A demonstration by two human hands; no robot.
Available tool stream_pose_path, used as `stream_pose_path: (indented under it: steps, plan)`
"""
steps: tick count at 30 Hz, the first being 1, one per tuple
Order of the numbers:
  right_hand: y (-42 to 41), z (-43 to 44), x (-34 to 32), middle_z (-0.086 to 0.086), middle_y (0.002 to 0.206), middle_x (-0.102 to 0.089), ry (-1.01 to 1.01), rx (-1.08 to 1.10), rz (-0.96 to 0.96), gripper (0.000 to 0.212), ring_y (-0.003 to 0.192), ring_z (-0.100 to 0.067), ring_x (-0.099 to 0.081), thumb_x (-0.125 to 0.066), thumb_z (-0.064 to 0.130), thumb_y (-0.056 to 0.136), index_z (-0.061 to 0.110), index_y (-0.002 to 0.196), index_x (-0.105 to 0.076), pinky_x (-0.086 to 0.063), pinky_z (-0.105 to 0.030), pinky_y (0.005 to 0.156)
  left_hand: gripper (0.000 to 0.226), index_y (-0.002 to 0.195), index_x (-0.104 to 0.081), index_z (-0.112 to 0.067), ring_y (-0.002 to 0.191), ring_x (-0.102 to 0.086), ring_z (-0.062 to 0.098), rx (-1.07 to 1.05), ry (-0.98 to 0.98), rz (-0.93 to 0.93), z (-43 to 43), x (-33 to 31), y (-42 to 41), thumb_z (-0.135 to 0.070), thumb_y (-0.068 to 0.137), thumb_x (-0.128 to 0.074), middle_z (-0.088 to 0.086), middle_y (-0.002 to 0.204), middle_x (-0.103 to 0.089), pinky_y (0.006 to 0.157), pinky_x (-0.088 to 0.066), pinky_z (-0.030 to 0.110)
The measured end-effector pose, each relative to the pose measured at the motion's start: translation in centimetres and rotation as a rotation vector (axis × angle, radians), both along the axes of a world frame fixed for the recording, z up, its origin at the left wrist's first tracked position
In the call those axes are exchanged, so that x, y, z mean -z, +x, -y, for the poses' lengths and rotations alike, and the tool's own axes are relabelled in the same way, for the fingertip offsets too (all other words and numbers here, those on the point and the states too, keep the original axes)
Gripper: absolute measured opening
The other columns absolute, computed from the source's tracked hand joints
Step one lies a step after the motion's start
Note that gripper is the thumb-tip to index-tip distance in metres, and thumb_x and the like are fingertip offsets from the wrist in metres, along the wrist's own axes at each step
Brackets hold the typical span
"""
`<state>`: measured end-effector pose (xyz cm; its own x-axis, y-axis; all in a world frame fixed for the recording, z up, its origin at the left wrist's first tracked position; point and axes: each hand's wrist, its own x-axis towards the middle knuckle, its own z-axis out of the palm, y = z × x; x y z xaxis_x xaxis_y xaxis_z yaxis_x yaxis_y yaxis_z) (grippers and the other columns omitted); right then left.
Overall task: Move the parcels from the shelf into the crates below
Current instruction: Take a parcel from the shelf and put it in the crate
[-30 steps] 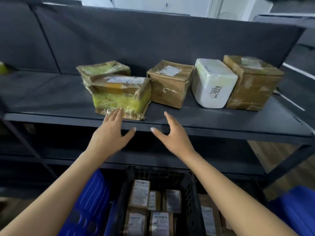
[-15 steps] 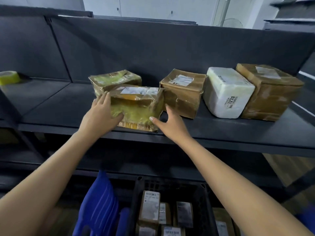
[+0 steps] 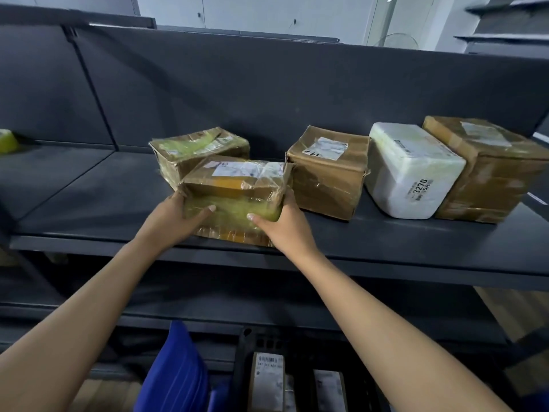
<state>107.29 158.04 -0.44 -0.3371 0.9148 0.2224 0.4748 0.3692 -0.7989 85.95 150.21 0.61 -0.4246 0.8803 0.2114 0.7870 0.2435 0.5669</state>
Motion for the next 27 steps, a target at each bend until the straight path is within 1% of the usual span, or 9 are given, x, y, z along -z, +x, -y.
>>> stream_pose_path:
  steps: [2, 7, 11, 16, 18, 20, 22, 25, 27]
  plan:
    - [-0.1, 0.0, 0.1, 0.005, 0.138, -0.054, 0.006, 0.005, 0.0, 0.088, 0.118, -0.019, -0.058, -0.076, 0.049, 0.074, 0.022, 0.144, -0.029, -0.051, -0.035, 0.092, 0.068, 0.131, -0.048, -0.016, 0.109, -0.059, 0.03, 0.003, 0.019, 0.007, 0.1, 0.1, 0.3, -0.06, 0.081, -0.059, 0.008, 0.12, -0.063, 0.083, -0.047, 0.035]
    - [0.6, 0.3, 0.5, 0.005, 0.137, -0.056, 0.027, 0.008, -0.005, 0.082, 0.116, -0.02, -0.059, -0.074, 0.046, 0.078, 0.024, 0.144, -0.03, -0.051, -0.035, 0.092, 0.065, 0.127, -0.052, -0.015, 0.106, -0.06, 0.03, 0.001, 0.045, -0.024, 0.9, 0.1, 1.2, -0.06, 0.08, -0.06, 0.008, 0.115, -0.066, 0.08, -0.049, 0.035]
    - [1.7, 1.2, 0.8, 0.007, 0.124, -0.064, 0.043, 0.007, -0.053, 0.077, 0.11, -0.017, -0.062, -0.072, 0.044, 0.08, 0.025, 0.144, -0.032, -0.052, -0.031, 0.088, 0.06, 0.125, -0.053, -0.015, 0.103, -0.061, 0.032, -0.006, 0.087, -0.048, 2.4, 0.3, 2.7, -0.055, 0.082, -0.062, 0.01, 0.113, -0.066, 0.078, -0.048, 0.036]
    - [3.9, 2.5, 0.9, 0.008, 0.121, -0.065, 0.05, -0.006, -0.114, 0.077, 0.109, -0.011, -0.062, -0.071, 0.043, 0.082, 0.023, 0.145, -0.034, -0.052, -0.027, 0.091, 0.058, 0.126, -0.052, -0.016, 0.101, -0.061, 0.031, -0.014, 0.139, -0.098, 4.6, 0.4, 5.0, -0.055, 0.084, -0.057, 0.01, 0.117, -0.062, 0.072, -0.044, 0.032]
    - [5.0, 3.1, 0.9, 0.011, 0.119, -0.065, 0.058, -0.01, -0.136, 0.075, 0.107, -0.007, -0.062, -0.071, 0.042, 0.082, 0.022, 0.145, -0.036, -0.051, -0.025, 0.091, 0.059, 0.13, -0.05, -0.016, 0.103, -0.06, 0.031, 0.007, 0.153, -0.131, 5.2, 0.1, 6.0, -0.054, 0.085, -0.056, 0.01, 0.121, -0.061, 0.072, -0.043, 0.031]
    - [6.4, 3.6, 0.8, 0.011, 0.118, -0.065, 0.064, 0.0, -0.154, 0.075, 0.106, -0.006, -0.062, -0.071, 0.043, 0.082, 0.02, 0.144, -0.038, -0.051, -0.022, 0.089, 0.057, 0.131, -0.049, -0.017, 0.103, -0.06, 0.03, 0.04, 0.172, -0.16, 5.7, -0.3, 7.1, -0.052, 0.086, -0.056, 0.009, 0.122, -0.06, 0.072, -0.041, 0.03]
    - [8.2, 4.0, 0.8, 0.011, 0.117, -0.066, 0.069, 0.012, -0.17, 0.074, 0.105, -0.006, -0.062, -0.071, 0.043, 0.082, 0.017, 0.143, -0.04, -0.052, -0.022, 0.088, 0.055, 0.131, -0.049, -0.018, 0.103, -0.06, 0.029, 0.07, 0.191, -0.167, 6.0, -0.6, 8.6, -0.05, 0.087, -0.056, 0.008, 0.123, -0.06, 0.073, -0.041, 0.029]
    - [11.3, 4.9, 0.6, 0.018, 0.109, -0.066, 0.084, 0.024, -0.202, 0.068, 0.1, 0.0, -0.063, -0.072, 0.04, 0.082, 0.017, 0.14, -0.045, -0.052, -0.017, 0.086, 0.054, 0.133, -0.048, -0.02, 0.1, -0.061, 0.024, 0.116, 0.223, -0.164, 6.5, -0.5, 11.4, -0.048, 0.088, -0.055, 0.002, 0.124, -0.059, 0.073, -0.04, 0.027]
    - [13.8, 5.5, 0.5, 0.019, 0.107, -0.065, 0.111, 0.04, -0.204, 0.062, 0.099, 0.003, -0.062, -0.073, 0.039, 0.081, 0.019, 0.135, -0.049, -0.052, -0.017, 0.087, 0.052, 0.133, -0.047, -0.021, 0.099, -0.06, 0.019, 0.148, 0.264, -0.158, 6.9, -0.5, 13.6, -0.048, 0.089, -0.054, -0.001, 0.122, -0.059, 0.072, -0.039, 0.026]
